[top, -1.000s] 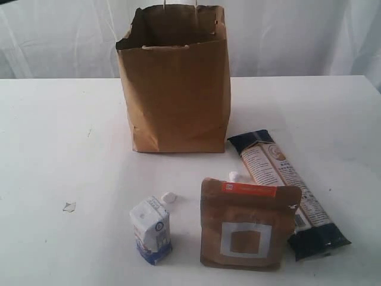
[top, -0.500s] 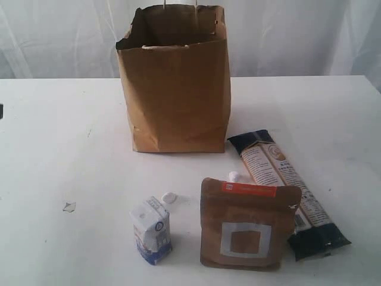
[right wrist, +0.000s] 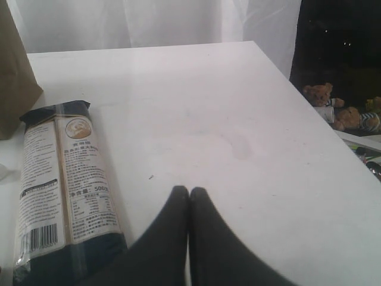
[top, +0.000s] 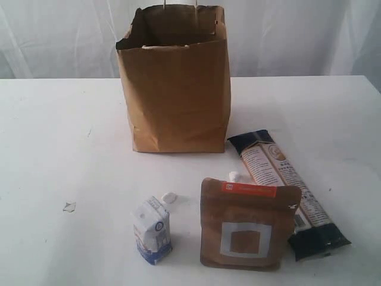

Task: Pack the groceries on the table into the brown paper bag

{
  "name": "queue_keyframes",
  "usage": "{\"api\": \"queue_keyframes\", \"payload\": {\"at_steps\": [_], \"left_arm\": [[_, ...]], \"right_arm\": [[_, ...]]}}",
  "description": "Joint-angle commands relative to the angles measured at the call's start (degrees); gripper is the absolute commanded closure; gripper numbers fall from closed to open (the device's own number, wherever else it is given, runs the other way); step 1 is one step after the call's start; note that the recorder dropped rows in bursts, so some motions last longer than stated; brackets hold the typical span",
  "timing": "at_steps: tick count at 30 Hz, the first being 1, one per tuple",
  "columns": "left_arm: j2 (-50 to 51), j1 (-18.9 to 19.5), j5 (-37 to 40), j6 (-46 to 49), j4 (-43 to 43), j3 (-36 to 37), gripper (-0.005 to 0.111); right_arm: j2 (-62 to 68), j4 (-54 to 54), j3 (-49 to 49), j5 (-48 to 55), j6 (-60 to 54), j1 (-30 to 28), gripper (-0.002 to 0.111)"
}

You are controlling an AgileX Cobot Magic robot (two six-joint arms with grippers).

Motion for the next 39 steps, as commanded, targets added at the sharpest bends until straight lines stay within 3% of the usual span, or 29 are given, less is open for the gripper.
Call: {"api": "queue_keyframes", "payload": {"at_steps": [1,8,19,23,28,29,34,39], "left_arm": [[-6.6,0.3,5.3,-0.6,-0.6,3.7,0.107],[-12.2,0.3,6.5,-0.6,-1.4,13.3,0.107],[-21.1,0.3,-1.7,-1.1,-0.3,11.7,0.107],[-25.4,0.3,5.6,-1.1,-0.3,11.6,0.107],[-28.2,0.3,31.1,-1.1,-0.3,11.6,0.107],[-28.3,0.3,33.3,-1.1,-0.3,11.6,0.107],[-28.3,0.3,30.6,-1.1,0.1,11.5,0.107],[-28.3,0.3,33.7,-1.0,0.0,11.5,0.107]], "right_arm": [[-0.3,-0.2,0.4,-0.2,0.1,-0.2,0.108],[-0.3,-0.2,0.4,-0.2,0.1,-0.2,0.108],[-0.3,-0.2,0.4,-0.2,0.1,-0.2,0.108],[-0.3,-0.2,0.4,-0.2,0.1,-0.2,0.108],[-0.3,-0.2,0.4,-0.2,0.1,-0.2,0.108],[-0.3,-0.2,0.4,-0.2,0.1,-0.2,0.108],[-0.3,-0.2,0.4,-0.2,0.1,-0.2,0.108],[-0.3,-0.2,0.4,-0.2,0.1,-0.2,0.108]]}}
